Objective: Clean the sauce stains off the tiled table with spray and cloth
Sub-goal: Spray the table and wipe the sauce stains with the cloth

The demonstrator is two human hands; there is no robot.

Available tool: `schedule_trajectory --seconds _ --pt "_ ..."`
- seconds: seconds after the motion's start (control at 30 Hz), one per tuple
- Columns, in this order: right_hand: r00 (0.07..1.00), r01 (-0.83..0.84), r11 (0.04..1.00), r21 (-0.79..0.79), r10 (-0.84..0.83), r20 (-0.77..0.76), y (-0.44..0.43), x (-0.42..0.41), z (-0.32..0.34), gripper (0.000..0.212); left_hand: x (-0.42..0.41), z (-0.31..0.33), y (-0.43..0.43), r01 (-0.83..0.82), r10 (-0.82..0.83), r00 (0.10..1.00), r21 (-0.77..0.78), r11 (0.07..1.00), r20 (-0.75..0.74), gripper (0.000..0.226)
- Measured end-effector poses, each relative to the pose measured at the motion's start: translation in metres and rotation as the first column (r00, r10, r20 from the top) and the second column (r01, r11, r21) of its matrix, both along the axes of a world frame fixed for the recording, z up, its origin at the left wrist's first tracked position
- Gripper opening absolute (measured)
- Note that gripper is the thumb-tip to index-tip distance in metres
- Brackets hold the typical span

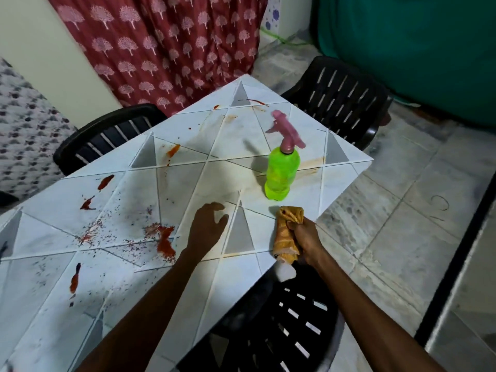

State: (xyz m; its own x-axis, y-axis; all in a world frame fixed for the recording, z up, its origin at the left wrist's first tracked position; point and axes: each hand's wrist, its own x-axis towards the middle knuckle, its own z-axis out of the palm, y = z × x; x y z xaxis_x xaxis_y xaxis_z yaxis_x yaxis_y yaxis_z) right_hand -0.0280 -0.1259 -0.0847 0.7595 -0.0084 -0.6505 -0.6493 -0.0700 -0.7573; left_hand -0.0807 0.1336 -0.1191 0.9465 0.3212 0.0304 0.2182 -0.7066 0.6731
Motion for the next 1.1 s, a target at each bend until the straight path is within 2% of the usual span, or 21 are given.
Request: schedule_trajectory --seconds 0.07,0.13,0.2,0.27,0.37,0.43,0.53,0.6,0.67,0.8,0.93,1.1 --pt "0.996 -0.081 0.991 -0.11 0.085 0.031 0.023 0.003 -0.035 0.014 -0.033 -0.011 0.038 -0.058 0.059 0.998 0.046 0.997 -0.027 0.035" --pt "0.987 -0.144 0.969 -0.202 0.154 0.036 0.052 0.0 -0.062 0.03 -0.061 -0.02 0.076 -0.099 0.106 0.993 0.104 0.99 -0.054 0.029" --pt "0.975 -0.201 0.949 -0.241 0.217 0.04 0.091 -0.02 -0.04 0.031 -0.081 -0.023 0.106 -0.091 0.105 0.992 0.173 0.981 -0.072 0.024" --pt "0.972 -0.209 0.959 -0.191 0.225 0.062 0.141 -0.05 -0.005 0.019 -0.1 -0.026 0.137 -0.093 0.11 0.99 0.18 0.979 -0.085 0.033" --pt "0.957 -0.269 0.958 -0.101 0.277 0.083 0.202 -0.077 -0.006 0.031 -0.121 -0.034 0.174 -0.065 0.095 0.99 0.262 0.963 -0.104 0.051" --pt "0.923 -0.365 0.921 -0.134 0.377 0.081 0.24 -0.093 -0.007 0.032 -0.129 -0.035 0.196 -0.009 0.06 0.986 0.316 0.949 -0.154 0.057" --pt "0.853 -0.498 0.833 -0.242 0.52 0.034 0.284 -0.117 -0.002 0.032 -0.139 -0.036 0.215 0.053 0.015 0.976 0.301 0.952 -0.218 0.057" --pt "0.813 -0.549 0.783 -0.291 0.581 0.03 0.308 -0.131 0.001 0.024 -0.146 -0.037 0.222 0.08 -0.019 0.975 0.275 0.958 -0.22 0.055" --pt "0.764 -0.604 0.735 -0.308 0.644 0.038 0.318 -0.137 0.0 0.026 -0.151 -0.038 0.225 0.071 -0.024 0.981 0.244 0.967 -0.192 0.052" --pt "0.723 -0.639 0.695 -0.331 0.689 0.051 0.313 -0.11 0.012 0.038 -0.139 -0.033 0.247 0.018 0.014 0.99 0.226 0.974 -0.139 0.053" --pt "0.715 -0.577 0.693 -0.432 0.684 0.144 0.299 -0.045 0.028 0.047 -0.113 -0.035 0.282 0.058 -0.004 0.982 0.283 0.957 -0.19 0.071" --pt "0.684 -0.424 0.629 -0.651 0.694 0.225 0.31 0.066 0.025 0.038 -0.089 -0.038 0.308 0.103 -0.003 0.962 0.354 0.93 -0.271 0.09"
